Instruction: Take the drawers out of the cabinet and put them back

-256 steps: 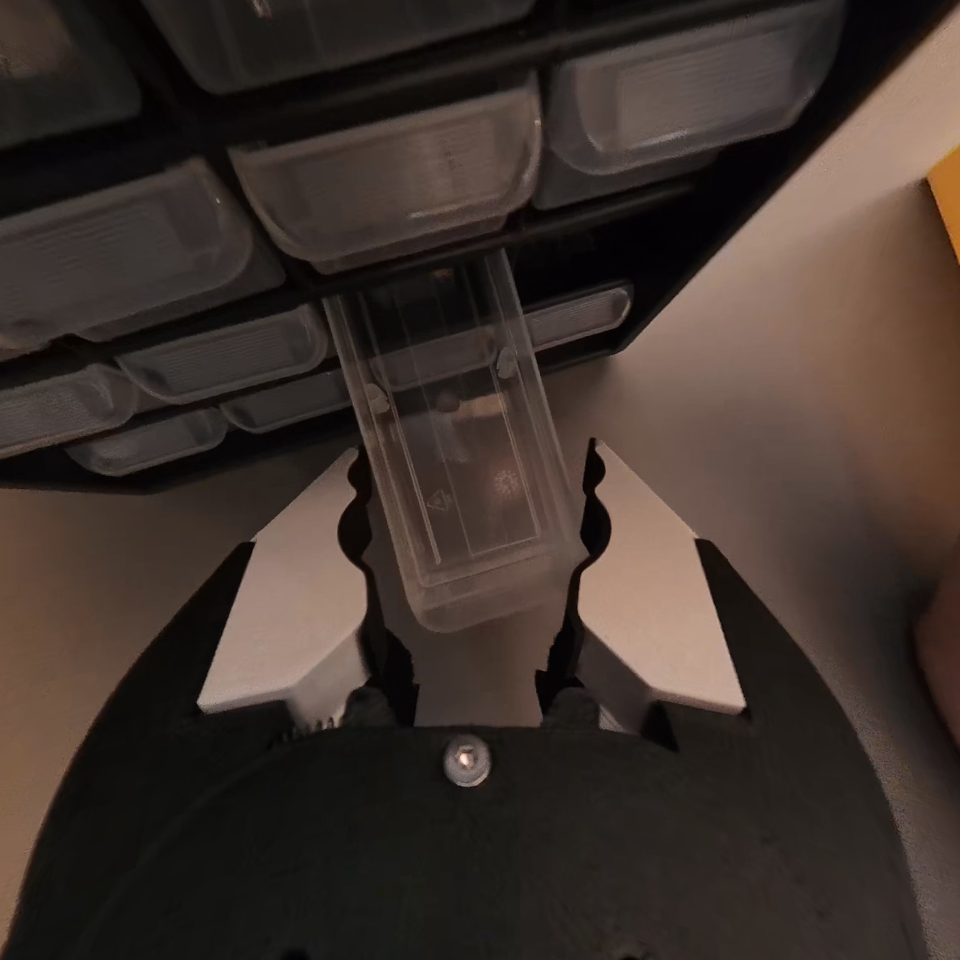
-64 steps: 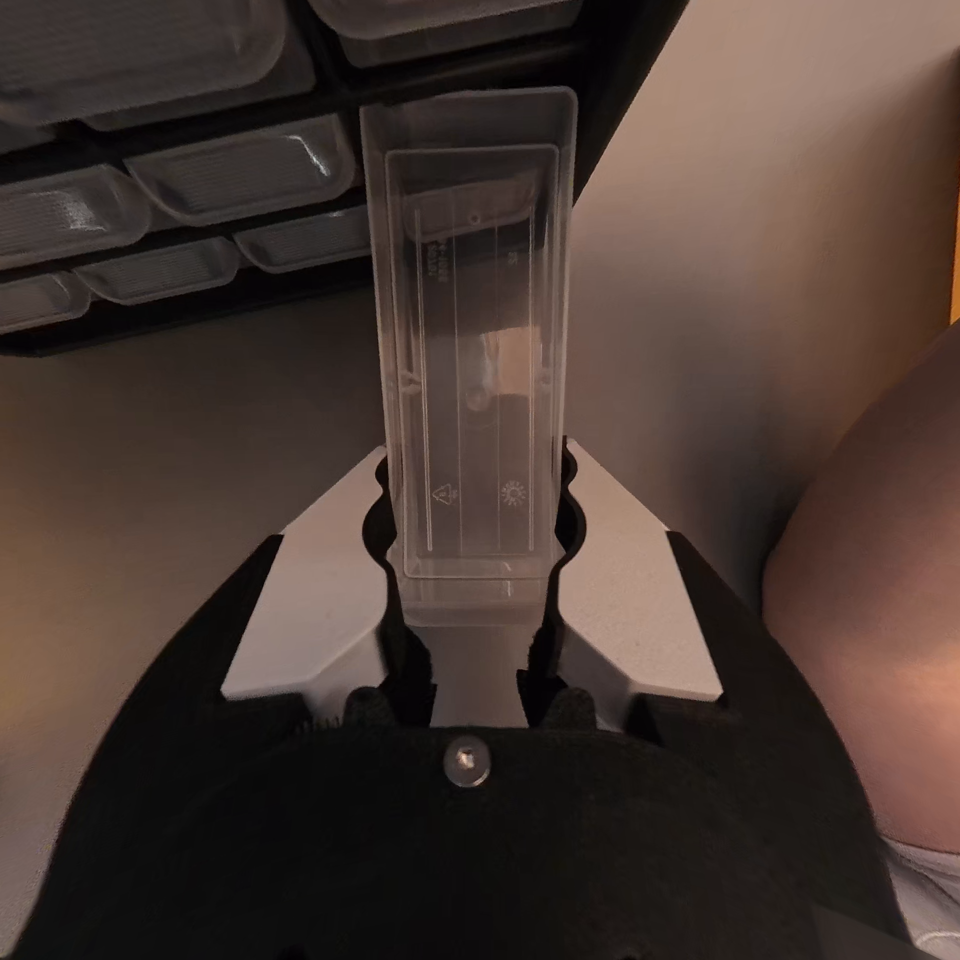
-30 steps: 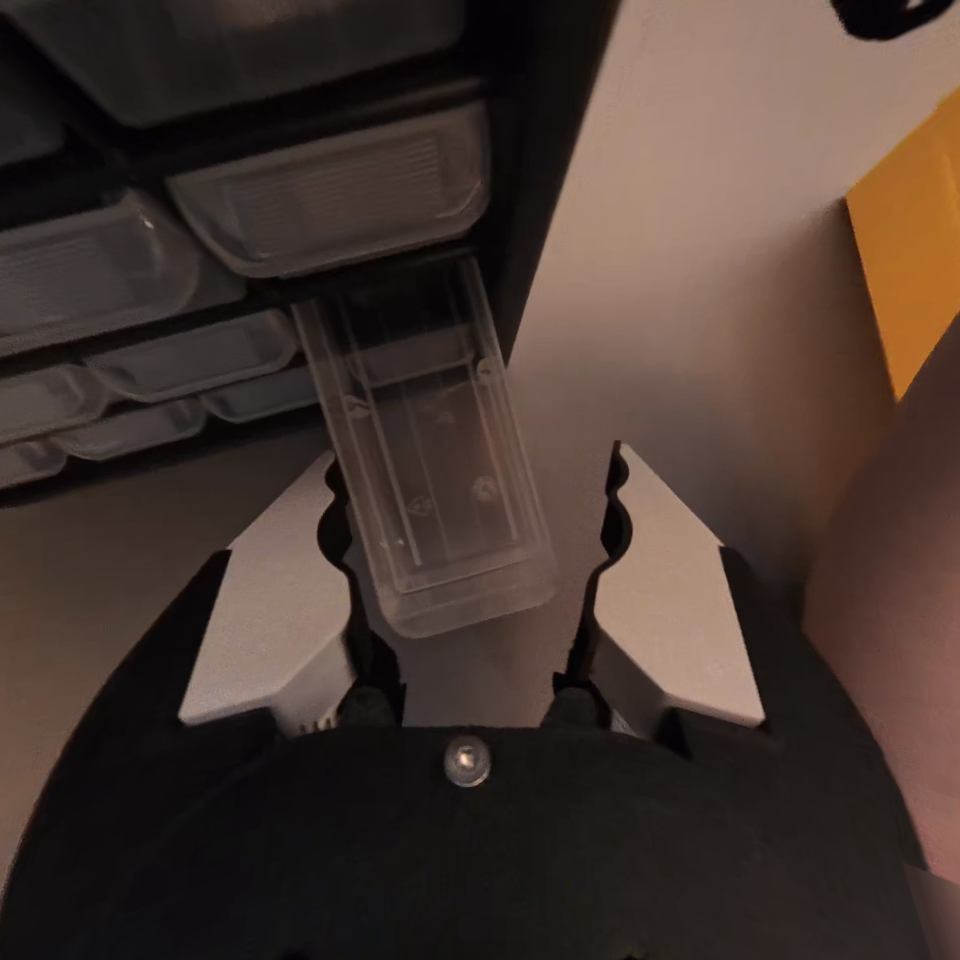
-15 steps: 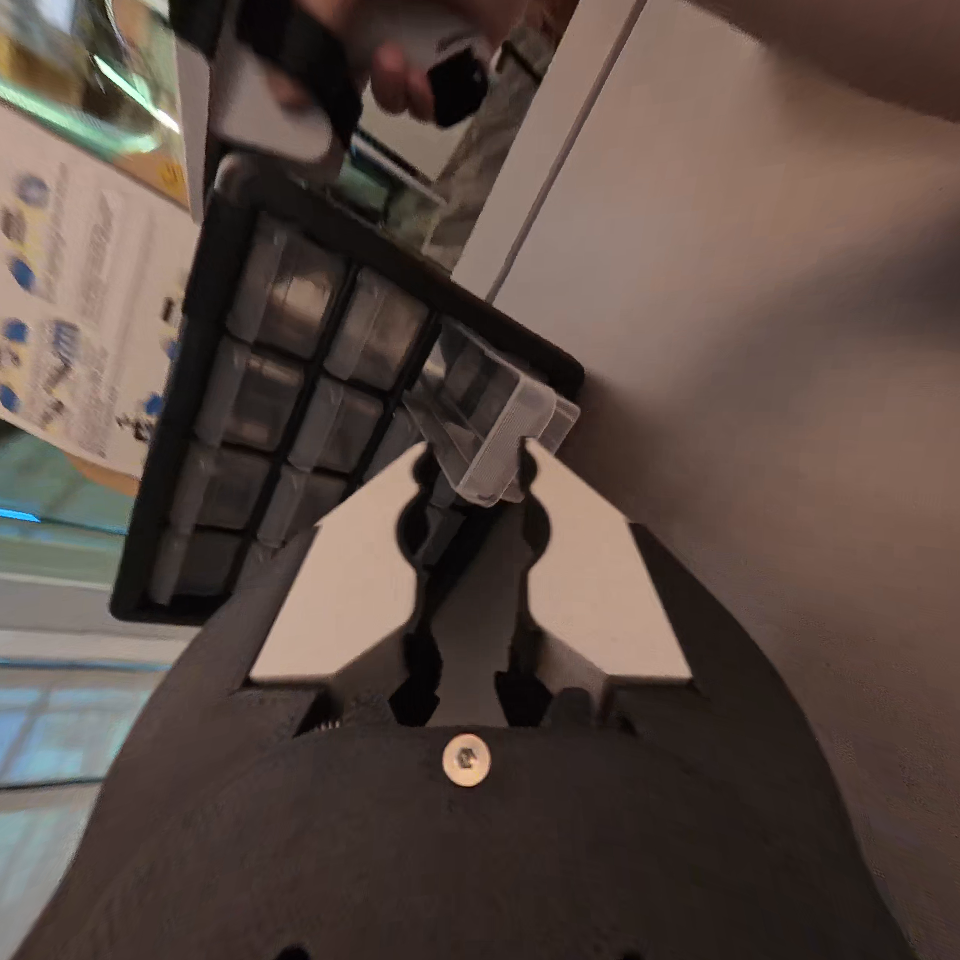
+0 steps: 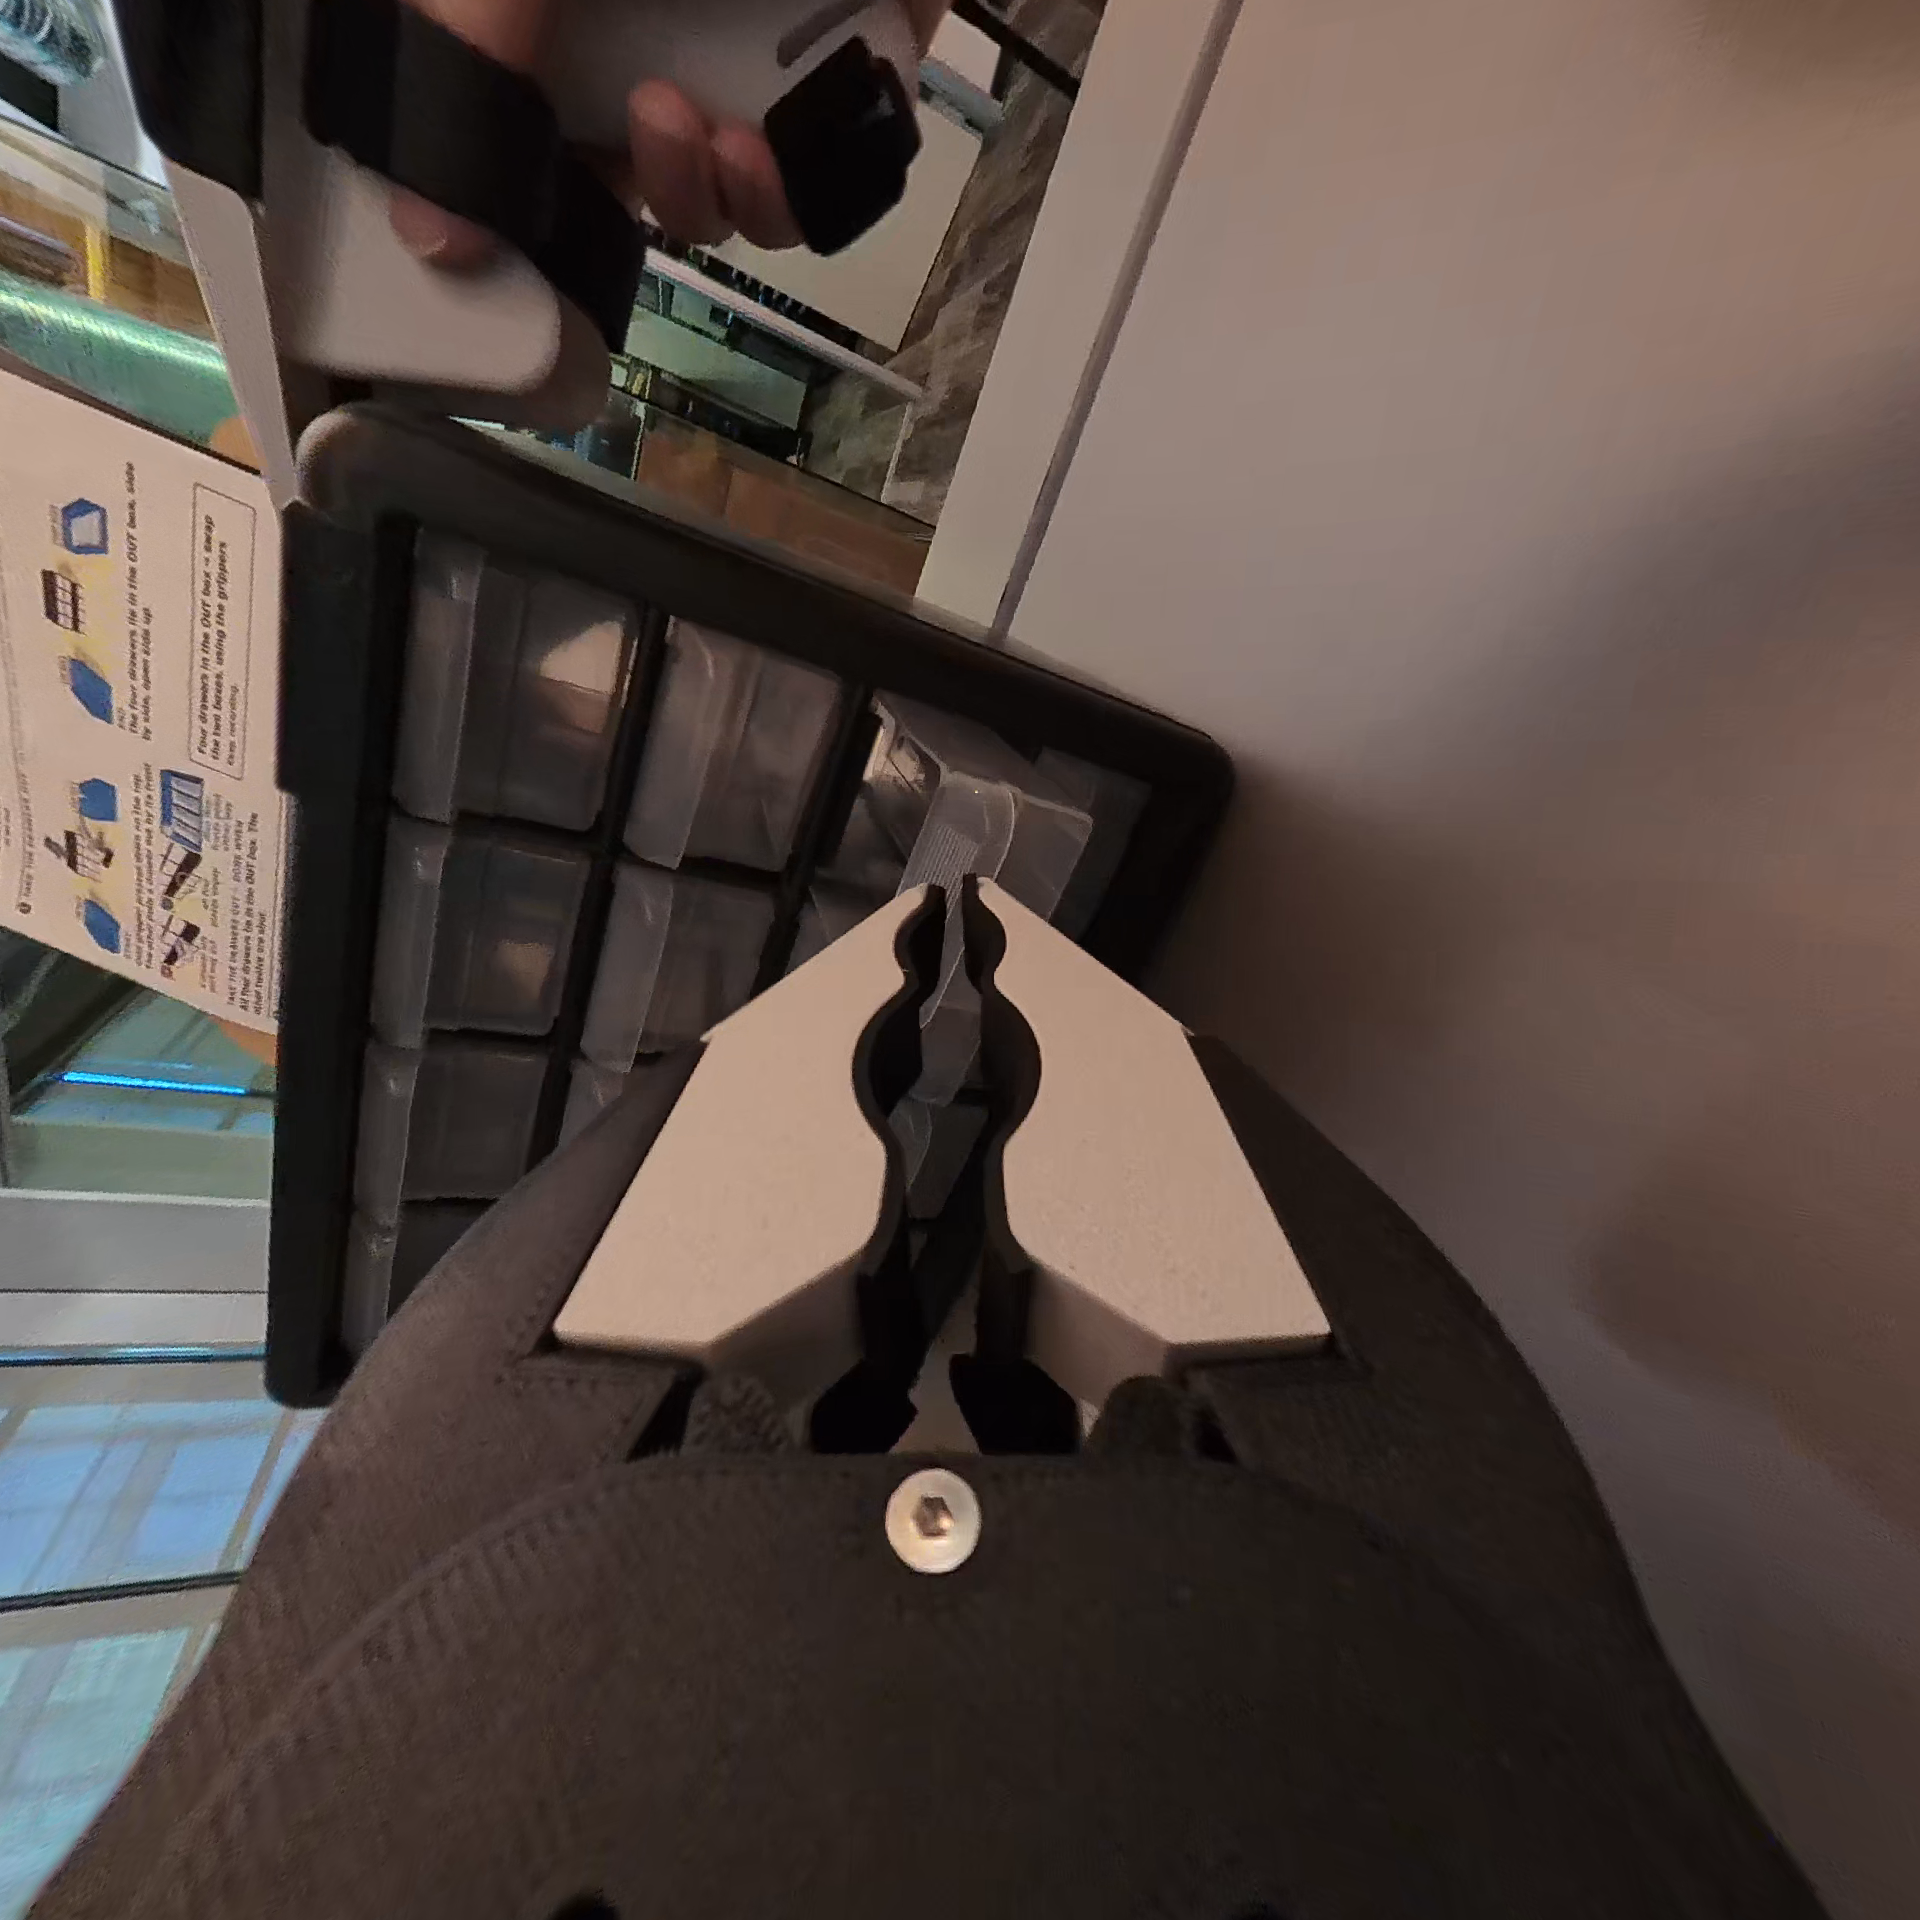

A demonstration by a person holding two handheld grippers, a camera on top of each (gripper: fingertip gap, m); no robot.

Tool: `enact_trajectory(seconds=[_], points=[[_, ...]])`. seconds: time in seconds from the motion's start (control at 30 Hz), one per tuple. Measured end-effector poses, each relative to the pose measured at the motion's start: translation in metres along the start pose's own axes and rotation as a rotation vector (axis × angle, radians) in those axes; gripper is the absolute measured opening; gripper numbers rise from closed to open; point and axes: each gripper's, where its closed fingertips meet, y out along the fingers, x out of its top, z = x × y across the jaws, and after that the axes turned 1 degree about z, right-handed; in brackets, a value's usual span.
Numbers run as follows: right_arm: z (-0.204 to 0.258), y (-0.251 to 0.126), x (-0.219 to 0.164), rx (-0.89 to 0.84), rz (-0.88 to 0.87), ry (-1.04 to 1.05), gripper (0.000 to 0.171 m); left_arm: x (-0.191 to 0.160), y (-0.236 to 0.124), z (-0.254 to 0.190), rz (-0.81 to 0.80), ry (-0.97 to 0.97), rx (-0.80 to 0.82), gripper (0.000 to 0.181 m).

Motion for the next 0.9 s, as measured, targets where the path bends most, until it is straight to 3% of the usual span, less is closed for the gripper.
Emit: enact_trajectory(seconds=[0.33,0.57,0.73,0.9], points=[[0.000,0.000,0.000,0.004,0.003,0.003,0.000,-0.004,0.043,0.010,0.034,-0.064,0.014,0.015],[0.001,0.000,0.000,0.003,0.002,0.004,0.000,-0.011,0.042,0.012,0.053,-0.146,0.033,0.018],[0.000,0.001,-0.001,-0.007,0.010,-0.002,0.000,-0.025,0.008,0.032,-0.003,-0.251,0.080,0.020],[0.000,0.001,-0.002,-0.030,0.031,-0.010,0.000,-0.069,-0.046,0.097,-0.091,-0.528,0.160,0.014]])
